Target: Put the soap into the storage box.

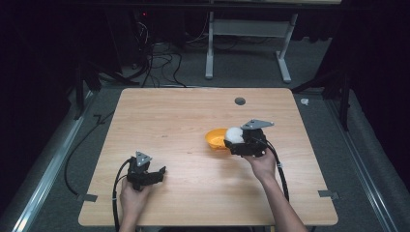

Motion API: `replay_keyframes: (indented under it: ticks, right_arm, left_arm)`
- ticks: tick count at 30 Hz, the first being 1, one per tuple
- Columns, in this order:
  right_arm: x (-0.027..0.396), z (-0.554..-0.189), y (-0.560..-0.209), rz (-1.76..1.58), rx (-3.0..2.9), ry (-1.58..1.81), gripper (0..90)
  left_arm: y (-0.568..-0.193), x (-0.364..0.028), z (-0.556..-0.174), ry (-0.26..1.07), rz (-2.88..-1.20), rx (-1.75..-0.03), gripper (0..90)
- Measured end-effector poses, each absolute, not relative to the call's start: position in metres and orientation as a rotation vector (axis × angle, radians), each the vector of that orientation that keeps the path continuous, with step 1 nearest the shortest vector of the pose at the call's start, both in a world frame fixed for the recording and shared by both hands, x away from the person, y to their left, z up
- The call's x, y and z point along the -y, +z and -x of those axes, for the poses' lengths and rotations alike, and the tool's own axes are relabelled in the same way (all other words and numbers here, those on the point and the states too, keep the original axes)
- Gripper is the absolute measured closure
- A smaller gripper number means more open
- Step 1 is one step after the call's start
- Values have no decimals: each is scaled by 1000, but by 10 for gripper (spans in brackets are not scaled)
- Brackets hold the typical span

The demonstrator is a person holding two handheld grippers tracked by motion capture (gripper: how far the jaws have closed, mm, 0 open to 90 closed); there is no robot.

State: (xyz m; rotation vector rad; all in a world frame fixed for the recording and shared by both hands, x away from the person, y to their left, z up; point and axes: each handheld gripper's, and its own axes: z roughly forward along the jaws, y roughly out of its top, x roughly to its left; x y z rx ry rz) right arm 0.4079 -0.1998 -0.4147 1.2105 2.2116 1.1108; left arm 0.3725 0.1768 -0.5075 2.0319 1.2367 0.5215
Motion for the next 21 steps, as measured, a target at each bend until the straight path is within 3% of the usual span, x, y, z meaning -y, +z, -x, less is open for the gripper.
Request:
replay_keyframes:
  ticks: [21]
  right_arm:
    - [182, -438, -415, -1226, -2240, 1083, 245]
  left_arm:
    - [-508, -177, -373, 522, -2030, -1236, 210]
